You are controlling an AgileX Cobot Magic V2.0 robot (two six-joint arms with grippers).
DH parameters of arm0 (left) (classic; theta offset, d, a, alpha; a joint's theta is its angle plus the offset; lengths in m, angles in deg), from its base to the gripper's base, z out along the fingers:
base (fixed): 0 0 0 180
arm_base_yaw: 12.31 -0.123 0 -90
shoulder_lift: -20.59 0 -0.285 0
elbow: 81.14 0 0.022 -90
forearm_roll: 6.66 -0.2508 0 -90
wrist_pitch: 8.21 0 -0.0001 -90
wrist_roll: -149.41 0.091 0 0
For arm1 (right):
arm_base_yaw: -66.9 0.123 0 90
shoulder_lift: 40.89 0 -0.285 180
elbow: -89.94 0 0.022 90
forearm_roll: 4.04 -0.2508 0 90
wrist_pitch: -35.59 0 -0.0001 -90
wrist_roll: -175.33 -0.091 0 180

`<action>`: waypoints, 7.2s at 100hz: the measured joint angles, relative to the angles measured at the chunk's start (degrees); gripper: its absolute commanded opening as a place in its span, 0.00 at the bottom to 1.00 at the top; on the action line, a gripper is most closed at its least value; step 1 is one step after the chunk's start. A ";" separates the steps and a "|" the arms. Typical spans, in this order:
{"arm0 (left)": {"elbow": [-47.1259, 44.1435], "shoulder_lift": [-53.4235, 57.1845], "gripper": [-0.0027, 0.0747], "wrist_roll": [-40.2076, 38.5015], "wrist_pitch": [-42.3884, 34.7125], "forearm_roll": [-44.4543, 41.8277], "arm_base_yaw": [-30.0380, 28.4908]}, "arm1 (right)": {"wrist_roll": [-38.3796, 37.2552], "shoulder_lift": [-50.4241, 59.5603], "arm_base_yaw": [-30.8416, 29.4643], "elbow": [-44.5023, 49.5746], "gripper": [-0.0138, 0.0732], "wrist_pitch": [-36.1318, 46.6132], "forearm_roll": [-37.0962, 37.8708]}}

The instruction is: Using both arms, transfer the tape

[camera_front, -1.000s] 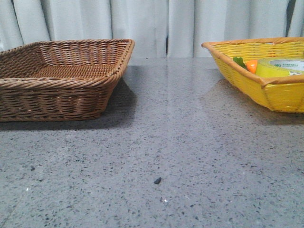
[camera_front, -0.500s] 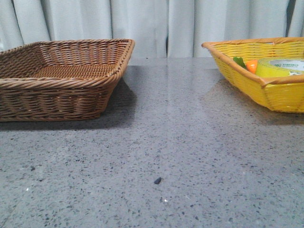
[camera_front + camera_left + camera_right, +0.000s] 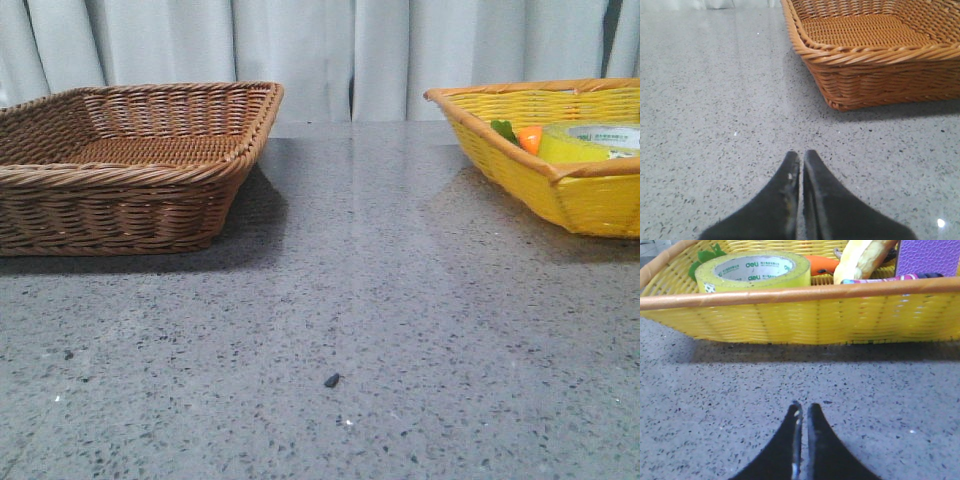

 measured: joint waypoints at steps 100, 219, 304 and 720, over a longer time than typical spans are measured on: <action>0.00 0.00 0.01 0.00 -10.34 4.58 0.00 | 0.00 0.00 0.00 0.00 0.07 8.44 0.00; 22.24 -13.45 0.01 -0.09 -1.87 5.93 0.00 | 0.59 -23.54 0.13 -26.93 0.07 -2.61 -1.16; 22.50 -15.24 0.01 -0.09 -0.83 5.93 0.00 | 0.70 -59.12 3.44 -53.52 0.56 -12.90 -2.57; 38.29 -36.05 0.60 5.72 -4.97 17.91 24.89 | -2.45 -62.69 39.93 -80.64 0.07 -36.33 5.61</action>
